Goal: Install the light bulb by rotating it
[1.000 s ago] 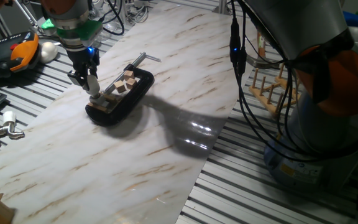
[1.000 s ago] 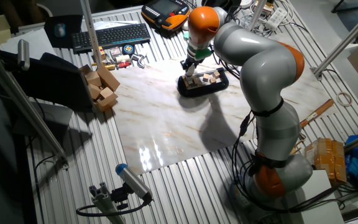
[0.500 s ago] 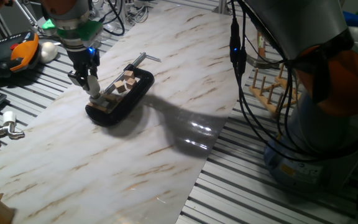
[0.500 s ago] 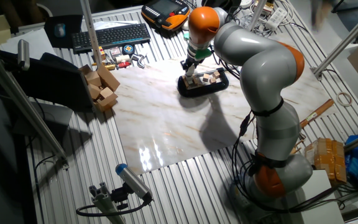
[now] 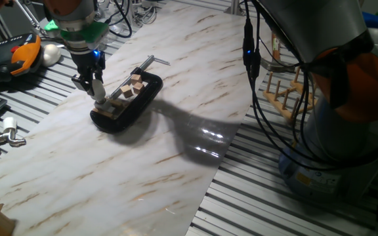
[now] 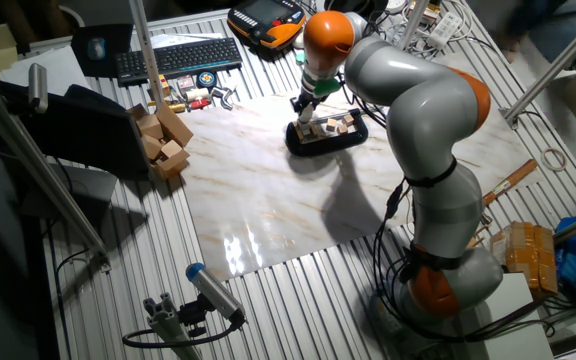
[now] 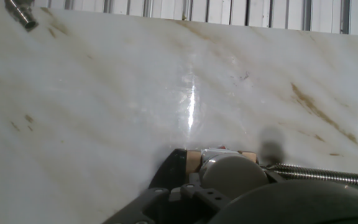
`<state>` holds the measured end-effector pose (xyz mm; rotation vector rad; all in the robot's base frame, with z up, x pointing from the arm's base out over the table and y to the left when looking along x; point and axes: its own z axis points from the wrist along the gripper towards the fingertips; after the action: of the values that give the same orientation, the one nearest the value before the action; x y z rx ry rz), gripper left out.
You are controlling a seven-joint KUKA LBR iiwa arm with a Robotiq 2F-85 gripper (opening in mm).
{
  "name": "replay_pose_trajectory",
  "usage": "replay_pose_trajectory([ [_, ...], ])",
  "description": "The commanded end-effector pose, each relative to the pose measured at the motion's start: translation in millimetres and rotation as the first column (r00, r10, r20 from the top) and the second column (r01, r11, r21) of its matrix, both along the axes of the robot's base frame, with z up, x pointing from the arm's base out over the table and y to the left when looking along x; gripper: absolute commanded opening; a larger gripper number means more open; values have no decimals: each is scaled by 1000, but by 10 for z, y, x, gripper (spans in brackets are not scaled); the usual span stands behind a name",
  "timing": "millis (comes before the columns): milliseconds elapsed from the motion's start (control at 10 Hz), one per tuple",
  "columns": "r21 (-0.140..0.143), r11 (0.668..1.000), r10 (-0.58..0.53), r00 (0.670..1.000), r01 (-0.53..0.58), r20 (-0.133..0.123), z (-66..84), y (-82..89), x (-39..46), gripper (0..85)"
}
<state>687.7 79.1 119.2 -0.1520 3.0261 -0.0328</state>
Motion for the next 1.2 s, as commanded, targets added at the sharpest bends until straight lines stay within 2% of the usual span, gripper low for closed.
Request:
replay_pose_trajectory([
  [0,0,1000,-1,1000,1,2,-1,2,0,340],
  [200,-2,1000,-1,1000,1,3,-7,3,1,340],
  [300,-2,1000,1,1000,-1,3,-7,2,0,510],
  [900,1,1000,2,1000,-2,3,-9,1,3,510],
  [1000,1,1000,-1,1000,1,2,-10,1,4,680],
  [1100,2,1000,-4,1000,4,2,-7,1,4,680],
])
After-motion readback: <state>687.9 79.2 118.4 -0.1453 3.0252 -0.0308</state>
